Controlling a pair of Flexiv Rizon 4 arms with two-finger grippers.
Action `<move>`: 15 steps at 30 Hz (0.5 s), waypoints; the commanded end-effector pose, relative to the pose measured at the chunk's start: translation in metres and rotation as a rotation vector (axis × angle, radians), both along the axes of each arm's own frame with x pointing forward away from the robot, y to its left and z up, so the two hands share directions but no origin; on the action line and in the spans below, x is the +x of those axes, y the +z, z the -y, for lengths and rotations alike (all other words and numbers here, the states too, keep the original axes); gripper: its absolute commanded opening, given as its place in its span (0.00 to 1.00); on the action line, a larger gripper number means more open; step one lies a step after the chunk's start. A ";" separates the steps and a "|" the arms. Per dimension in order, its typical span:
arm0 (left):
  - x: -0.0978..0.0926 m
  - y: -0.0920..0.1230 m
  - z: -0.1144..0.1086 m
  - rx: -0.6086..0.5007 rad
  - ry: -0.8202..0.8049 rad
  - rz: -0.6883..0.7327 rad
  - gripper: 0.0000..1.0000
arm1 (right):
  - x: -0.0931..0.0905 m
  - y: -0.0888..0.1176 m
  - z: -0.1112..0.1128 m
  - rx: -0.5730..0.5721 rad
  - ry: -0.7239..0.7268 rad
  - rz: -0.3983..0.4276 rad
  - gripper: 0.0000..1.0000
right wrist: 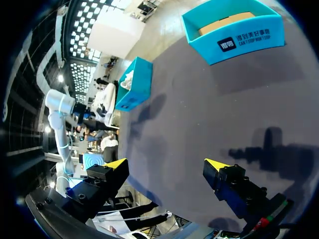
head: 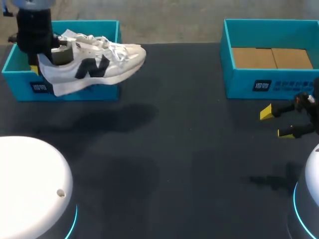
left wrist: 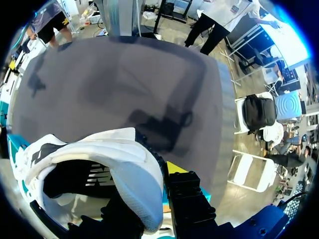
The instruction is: Take the shoe out of the shoebox, open the shoe tongue, remove and reinsert the insole, then place the shoe into the shoebox
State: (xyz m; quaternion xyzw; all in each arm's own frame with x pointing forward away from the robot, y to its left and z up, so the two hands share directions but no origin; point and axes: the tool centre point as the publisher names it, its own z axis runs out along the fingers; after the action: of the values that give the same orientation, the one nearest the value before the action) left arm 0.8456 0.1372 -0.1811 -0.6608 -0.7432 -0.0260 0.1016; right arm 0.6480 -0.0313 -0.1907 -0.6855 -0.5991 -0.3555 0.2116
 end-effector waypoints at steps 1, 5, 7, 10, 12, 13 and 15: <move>-0.028 0.005 0.015 0.016 -0.026 0.112 0.00 | -0.012 0.003 0.001 -0.008 -0.132 0.116 1.00; -0.046 0.006 0.032 0.013 -0.039 0.119 0.00 | -0.012 0.003 0.001 -0.008 -0.132 0.116 1.00; -0.056 0.006 0.041 0.014 -0.040 0.121 0.00 | -0.012 0.003 0.001 -0.008 -0.132 0.116 1.00; -0.068 0.004 0.052 0.013 -0.041 0.123 0.00 | -0.012 0.003 0.001 -0.008 -0.132 0.116 1.00; -0.075 0.004 0.060 0.003 -0.056 0.116 0.00 | -0.012 0.003 0.001 -0.008 -0.132 0.116 1.00; -0.079 0.003 0.064 0.005 -0.052 0.115 0.00 | -0.012 0.003 0.001 -0.008 -0.132 0.116 1.00; -0.085 0.002 0.071 -0.002 -0.055 0.111 0.00 | -0.012 0.003 0.001 -0.008 -0.132 0.116 1.00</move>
State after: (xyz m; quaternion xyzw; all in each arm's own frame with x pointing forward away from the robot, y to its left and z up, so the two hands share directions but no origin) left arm 0.7690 0.0707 -0.1792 -0.6757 -0.7311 -0.0327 0.0882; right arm 0.6480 -0.0313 -0.1907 -0.6855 -0.5991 -0.3555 0.2116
